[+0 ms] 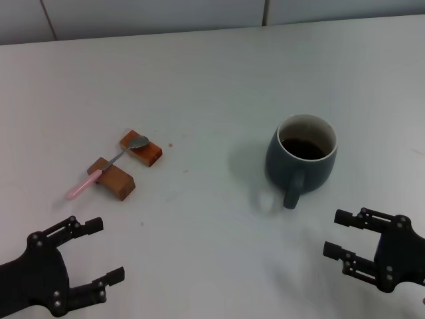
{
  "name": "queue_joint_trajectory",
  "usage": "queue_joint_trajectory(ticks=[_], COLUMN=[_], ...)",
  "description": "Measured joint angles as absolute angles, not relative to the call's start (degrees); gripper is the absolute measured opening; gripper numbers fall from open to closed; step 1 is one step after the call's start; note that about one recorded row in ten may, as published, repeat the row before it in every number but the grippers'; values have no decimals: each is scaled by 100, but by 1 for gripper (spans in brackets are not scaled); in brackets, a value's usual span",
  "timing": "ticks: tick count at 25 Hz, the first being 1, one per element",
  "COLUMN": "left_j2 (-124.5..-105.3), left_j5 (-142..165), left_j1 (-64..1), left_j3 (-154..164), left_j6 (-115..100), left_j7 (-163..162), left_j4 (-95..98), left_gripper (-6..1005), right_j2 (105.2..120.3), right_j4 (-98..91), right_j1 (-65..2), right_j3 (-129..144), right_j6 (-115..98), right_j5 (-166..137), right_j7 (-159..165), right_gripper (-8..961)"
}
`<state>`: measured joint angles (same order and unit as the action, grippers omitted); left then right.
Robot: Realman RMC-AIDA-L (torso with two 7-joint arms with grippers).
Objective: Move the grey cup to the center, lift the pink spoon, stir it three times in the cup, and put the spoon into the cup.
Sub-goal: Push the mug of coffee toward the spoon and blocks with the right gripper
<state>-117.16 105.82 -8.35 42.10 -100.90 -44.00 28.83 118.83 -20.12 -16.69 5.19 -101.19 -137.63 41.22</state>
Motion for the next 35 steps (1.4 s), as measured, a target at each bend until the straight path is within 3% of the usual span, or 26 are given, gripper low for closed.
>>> queue_joint_trajectory(ticks=[16, 33, 35], left_j2=[-11715, -11737, -11742], left_j5=[10582, 10579, 10577], left_j1=[-818, -808, -808], left_j3=[4210, 4210, 4210], left_j6=[-10090, -10103, -10103], left_j7=[-4395, -4384, -4385], left_j4=[2883, 2883, 2883], left_gripper=[844, 843, 843], right_j2=[11883, 11892, 11892], right_j4=[-2014, -1906, -1907], right_j1=[-1670, -1659, -1662], right_j3=[518, 496, 503], right_j6=[-10177, -10118, -10102], right_j5=[-13764, -13756, -13756], right_j7=[4114, 4041, 4044], right_gripper=[602, 458, 225])
